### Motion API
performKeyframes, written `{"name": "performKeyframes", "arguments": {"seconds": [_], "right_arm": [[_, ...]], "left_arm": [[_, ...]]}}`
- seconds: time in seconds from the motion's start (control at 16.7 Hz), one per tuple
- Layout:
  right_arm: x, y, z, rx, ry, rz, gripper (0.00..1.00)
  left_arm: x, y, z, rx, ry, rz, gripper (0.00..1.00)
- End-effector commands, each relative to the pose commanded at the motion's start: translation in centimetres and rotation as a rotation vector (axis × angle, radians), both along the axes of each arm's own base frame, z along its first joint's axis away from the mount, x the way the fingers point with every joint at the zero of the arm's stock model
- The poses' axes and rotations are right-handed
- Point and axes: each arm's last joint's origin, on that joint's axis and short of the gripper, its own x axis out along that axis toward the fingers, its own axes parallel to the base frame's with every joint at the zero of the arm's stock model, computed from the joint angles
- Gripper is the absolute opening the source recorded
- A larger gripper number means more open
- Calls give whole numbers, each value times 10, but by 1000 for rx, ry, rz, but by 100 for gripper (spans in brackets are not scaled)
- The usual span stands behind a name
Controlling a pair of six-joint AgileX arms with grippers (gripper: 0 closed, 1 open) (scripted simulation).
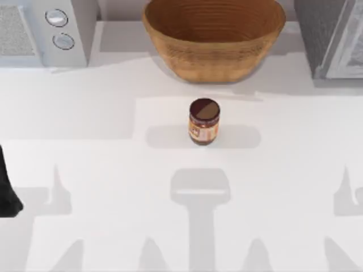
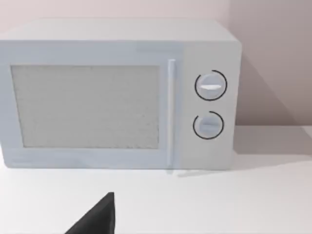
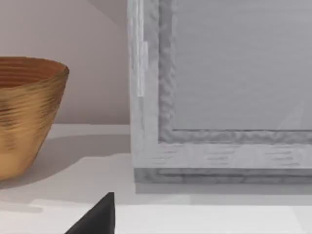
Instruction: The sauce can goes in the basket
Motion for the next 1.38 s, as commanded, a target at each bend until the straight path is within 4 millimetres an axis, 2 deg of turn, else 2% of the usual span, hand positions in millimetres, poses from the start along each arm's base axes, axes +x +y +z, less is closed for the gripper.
{"name": "performKeyframes", "arguments": {"seconds": [0.3, 0.54, 0.72, 0.9, 1.08, 1.2, 1.38], "right_arm": [[0, 0, 0, 0, 0, 0, 100], [0, 0, 0, 0, 0, 0, 100], [0, 0, 0, 0, 0, 0, 100], [0, 0, 0, 0, 0, 0, 100], [0, 0, 0, 0, 0, 0, 100], [0, 0, 0, 0, 0, 0, 100], [0, 0, 0, 0, 0, 0, 100]], "left_arm": [[2, -1, 7, 0, 0, -33, 100], [15, -7, 32, -2, -1, -154, 100], [38, -14, 56, -3, -2, -289, 100], [75, -24, 76, -4, -3, -449, 100], [125, -38, 82, -4, -4, -624, 100], [161, -50, 74, -4, -5, -744, 100], [214, -69, 45, -3, -6, -922, 100]]}}
